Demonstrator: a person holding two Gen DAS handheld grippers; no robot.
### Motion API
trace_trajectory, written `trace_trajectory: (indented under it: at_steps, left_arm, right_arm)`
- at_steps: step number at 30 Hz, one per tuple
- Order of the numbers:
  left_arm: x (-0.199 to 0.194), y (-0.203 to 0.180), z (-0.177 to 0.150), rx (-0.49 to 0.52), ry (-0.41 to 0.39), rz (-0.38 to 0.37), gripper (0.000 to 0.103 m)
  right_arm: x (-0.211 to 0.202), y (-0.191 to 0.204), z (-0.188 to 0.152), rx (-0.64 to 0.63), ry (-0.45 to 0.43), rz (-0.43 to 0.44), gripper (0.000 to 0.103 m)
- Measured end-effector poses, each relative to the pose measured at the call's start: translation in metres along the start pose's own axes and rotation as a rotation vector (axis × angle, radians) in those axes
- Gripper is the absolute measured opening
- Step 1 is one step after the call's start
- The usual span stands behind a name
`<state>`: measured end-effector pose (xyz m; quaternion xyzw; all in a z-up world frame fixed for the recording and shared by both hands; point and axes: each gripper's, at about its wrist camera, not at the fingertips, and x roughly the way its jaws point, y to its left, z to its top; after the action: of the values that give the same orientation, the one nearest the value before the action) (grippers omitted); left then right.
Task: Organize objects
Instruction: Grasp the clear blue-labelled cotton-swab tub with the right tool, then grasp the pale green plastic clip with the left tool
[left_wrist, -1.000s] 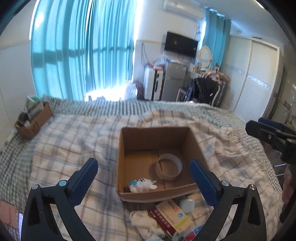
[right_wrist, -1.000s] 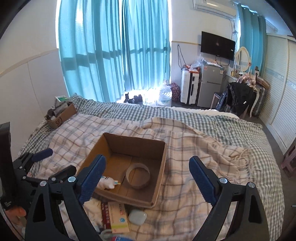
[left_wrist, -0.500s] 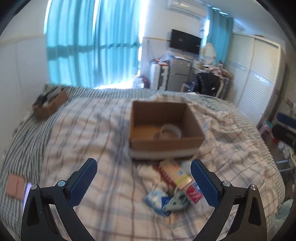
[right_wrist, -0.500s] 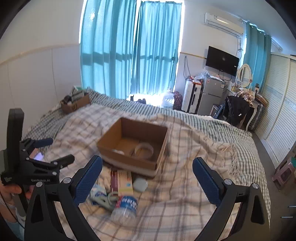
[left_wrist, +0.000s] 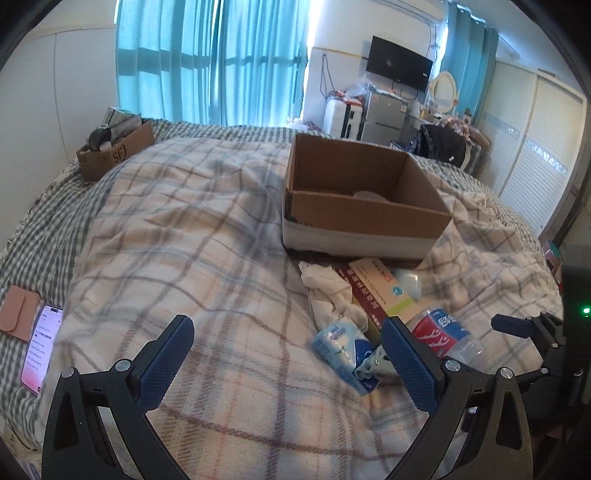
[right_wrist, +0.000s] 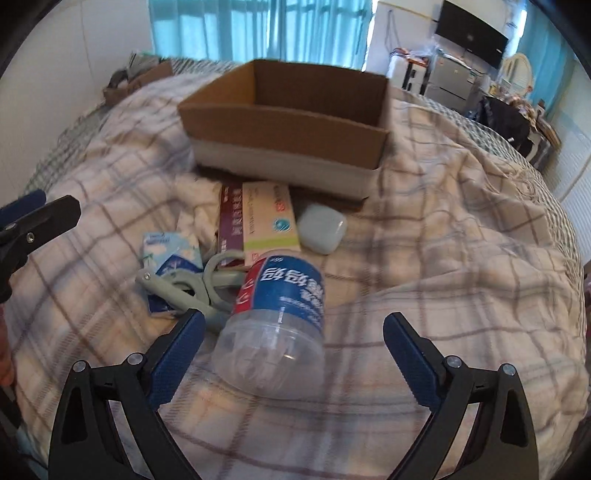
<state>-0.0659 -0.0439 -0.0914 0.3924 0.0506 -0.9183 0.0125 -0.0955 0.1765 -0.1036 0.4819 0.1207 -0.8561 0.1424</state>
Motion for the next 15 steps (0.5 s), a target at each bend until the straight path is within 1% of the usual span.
trace_trajectory:
  at_steps: [1,2,3,4,5,7,10,12,15]
  left_arm:
    - [0.001,0.000,-0.002,0.001,0.004,0.000,0.103]
    - [0.003,-0.001,-0.003,0.003,0.012,-0.001,0.103]
    - [0.005,-0.002,-0.004,0.005,0.019,0.000,0.103]
    - [0.007,-0.003,-0.004,0.009,0.028,0.006,0.103]
    - [0.008,-0.004,-0.005,0.012,0.032,0.012,0.103]
    - [0.010,-0.008,-0.007,0.020,0.041,0.016,0.103]
    - [0.014,-0.020,-0.014,0.049,0.065,-0.002,0.103]
    - [0.015,-0.032,-0.018,0.097,0.070,-0.002,0.103]
    - [0.016,-0.048,-0.019,0.150,0.070,-0.007,0.103]
  right_arm:
    - [0.004,0.003,0.000,-0.018,0.017,-0.005,0.091]
    - [0.007,0.004,0.001,-0.026,0.030,0.001,0.083]
    - [0.010,0.005,0.001,-0.028,0.044,0.013,0.078]
    - [0.015,0.005,0.000,-0.029,0.065,0.029,0.070]
    - [0.020,0.006,-0.002,-0.035,0.088,0.040,0.066]
    - [0.020,0.007,-0.004,-0.045,0.086,0.036,0.066]
    - [0.008,0.002,-0.007,-0.028,0.043,0.062,0.064]
    - [-0.004,-0.004,-0.005,-0.014,0.005,0.049,0.064]
    - [-0.029,-0.025,-0.004,0.006,-0.051,0.004,0.063]
